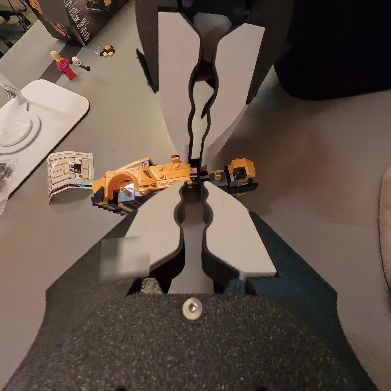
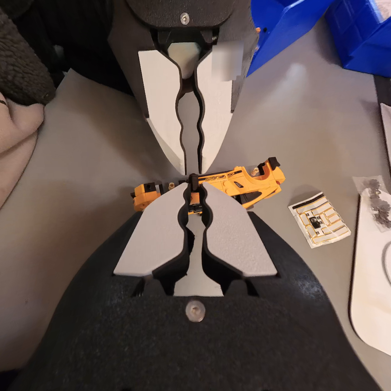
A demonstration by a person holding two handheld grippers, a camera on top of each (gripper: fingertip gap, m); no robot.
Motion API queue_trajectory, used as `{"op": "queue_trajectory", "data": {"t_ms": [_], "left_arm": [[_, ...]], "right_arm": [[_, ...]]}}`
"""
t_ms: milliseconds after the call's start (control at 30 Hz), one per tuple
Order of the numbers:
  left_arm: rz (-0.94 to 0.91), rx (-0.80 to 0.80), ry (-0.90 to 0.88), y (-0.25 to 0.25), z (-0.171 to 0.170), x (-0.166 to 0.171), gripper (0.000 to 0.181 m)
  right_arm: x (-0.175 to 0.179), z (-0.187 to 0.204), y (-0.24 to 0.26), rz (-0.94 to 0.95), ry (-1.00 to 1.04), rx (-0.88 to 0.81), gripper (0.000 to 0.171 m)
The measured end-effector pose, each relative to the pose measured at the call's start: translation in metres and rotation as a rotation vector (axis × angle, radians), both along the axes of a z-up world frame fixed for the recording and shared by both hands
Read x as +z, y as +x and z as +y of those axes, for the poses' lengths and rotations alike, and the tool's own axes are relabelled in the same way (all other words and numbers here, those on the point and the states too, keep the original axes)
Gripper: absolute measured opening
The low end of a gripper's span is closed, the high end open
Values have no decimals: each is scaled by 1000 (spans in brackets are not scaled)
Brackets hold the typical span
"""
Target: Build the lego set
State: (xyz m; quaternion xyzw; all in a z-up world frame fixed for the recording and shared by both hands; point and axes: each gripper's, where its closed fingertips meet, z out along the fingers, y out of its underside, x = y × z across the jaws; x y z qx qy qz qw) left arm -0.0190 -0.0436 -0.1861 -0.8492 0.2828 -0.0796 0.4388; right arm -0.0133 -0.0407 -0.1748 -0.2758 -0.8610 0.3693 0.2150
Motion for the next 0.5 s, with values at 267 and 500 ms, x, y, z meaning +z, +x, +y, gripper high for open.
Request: {"op": "queue_trajectory", "data": {"t_ms": [267,500], "left_arm": [[25,-12,20,1,1,0,12],[29,-5,26,2,2,0,8]], "right_arm": [[-5,-2,-1,-85,66,52,7],[-6,-1,-1,-129,123,73,7]]}}
